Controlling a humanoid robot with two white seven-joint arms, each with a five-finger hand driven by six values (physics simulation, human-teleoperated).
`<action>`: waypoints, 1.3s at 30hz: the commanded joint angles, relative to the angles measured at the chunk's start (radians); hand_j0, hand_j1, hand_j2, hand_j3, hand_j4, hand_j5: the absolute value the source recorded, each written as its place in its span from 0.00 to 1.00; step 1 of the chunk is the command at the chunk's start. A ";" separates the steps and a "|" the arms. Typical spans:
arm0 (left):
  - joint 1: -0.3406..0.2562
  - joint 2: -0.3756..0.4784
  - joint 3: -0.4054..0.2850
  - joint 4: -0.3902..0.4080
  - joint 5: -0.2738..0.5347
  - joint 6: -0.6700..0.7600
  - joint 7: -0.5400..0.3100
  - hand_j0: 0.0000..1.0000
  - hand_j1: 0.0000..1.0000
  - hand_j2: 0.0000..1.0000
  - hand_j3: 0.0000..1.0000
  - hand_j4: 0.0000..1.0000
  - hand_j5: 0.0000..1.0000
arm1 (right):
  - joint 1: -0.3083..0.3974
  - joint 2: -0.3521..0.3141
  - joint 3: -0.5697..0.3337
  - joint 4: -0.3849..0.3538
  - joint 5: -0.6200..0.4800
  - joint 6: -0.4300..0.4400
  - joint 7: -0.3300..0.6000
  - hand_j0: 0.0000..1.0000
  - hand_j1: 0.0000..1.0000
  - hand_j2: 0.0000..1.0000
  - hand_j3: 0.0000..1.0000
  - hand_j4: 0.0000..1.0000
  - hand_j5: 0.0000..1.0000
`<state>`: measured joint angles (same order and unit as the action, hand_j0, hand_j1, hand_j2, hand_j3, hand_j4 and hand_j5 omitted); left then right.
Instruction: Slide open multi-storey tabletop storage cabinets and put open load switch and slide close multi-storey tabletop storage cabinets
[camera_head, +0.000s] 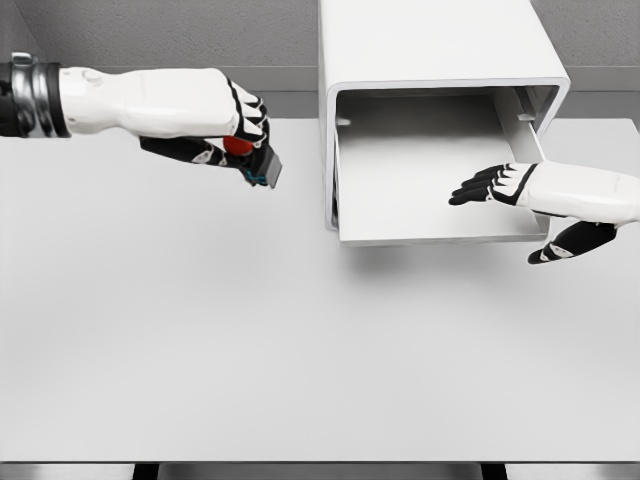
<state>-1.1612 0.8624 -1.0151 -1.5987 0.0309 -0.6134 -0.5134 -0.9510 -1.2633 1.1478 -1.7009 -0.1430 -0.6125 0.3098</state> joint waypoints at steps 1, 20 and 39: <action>-0.002 -0.014 0.001 -0.003 0.010 0.003 0.001 0.38 0.38 0.38 0.38 0.38 0.38 | 0.000 -0.007 0.000 0.000 -0.007 0.002 -0.005 1.00 1.00 1.00 1.00 1.00 1.00; -0.043 -0.172 -0.002 0.014 0.004 0.003 0.000 0.38 0.38 0.38 0.38 0.38 0.38 | -0.008 -0.057 -0.023 -0.002 -0.004 0.002 -0.043 1.00 1.00 1.00 1.00 1.00 1.00; -0.080 -0.326 -0.048 0.125 -0.023 0.003 -0.005 0.38 0.38 0.38 0.38 0.38 0.38 | -0.003 -0.133 -0.051 -0.002 -0.004 0.002 -0.066 1.00 1.00 1.00 1.00 1.00 1.00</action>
<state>-1.2410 0.5567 -1.0607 -1.4907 0.0111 -0.6138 -0.5180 -0.9543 -1.3823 1.0978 -1.7025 -0.1400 -0.6124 0.2447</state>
